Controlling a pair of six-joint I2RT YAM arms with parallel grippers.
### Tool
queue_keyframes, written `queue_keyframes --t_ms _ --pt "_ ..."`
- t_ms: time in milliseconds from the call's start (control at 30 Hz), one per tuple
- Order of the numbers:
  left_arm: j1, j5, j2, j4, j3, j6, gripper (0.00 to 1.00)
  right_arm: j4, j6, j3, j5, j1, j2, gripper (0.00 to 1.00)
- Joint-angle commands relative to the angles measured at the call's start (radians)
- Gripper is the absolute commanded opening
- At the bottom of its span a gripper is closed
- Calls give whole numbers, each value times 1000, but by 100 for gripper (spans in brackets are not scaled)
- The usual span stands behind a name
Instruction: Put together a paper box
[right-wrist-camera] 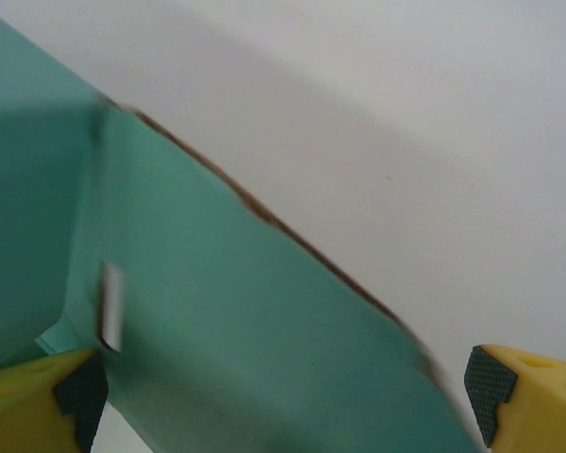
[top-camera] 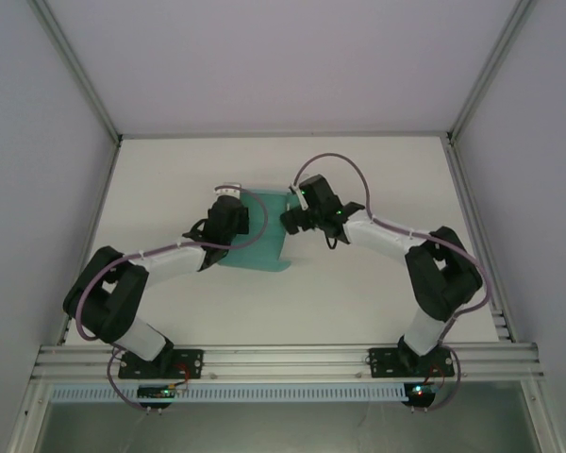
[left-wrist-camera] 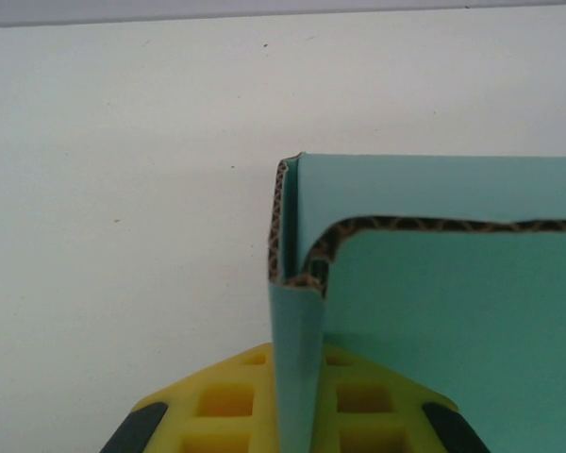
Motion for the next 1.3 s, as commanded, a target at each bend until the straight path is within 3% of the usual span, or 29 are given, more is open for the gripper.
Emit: queue_keyframes --t_ms 0,167,367,533,733,800,867,967,1067,1267 --pt "6 -62 -10 56 25 -31 0 -86 35 -57 116 -9 -125 99" --pt "20 -92 -10 139 26 -47 0 -175 288 -118 110 -20 -300 99" --pt "21 -131 10 259 41 -31 0 -39 515 -206 -373 -126 -415 99" --pt "16 -129 26 333 53 -23 0 140 588 -199 -569 -123 -361 95" --pt "13 -129 26 363 64 -25 0 199 612 -126 -662 -115 -230 74" --pt "18 -109 22 363 69 -33 0 243 656 -131 -718 -115 -202 61" --pt "30 -79 18 339 86 -68 0 353 731 -158 -755 -119 -186 35" --pt "60 -14 19 357 82 -133 0 524 824 -202 -807 -134 -191 12" --pt "92 56 27 389 74 -196 0 675 886 -235 -847 -143 -216 2" --pt "122 171 65 444 84 -298 0 797 927 -230 -921 -116 -250 0"
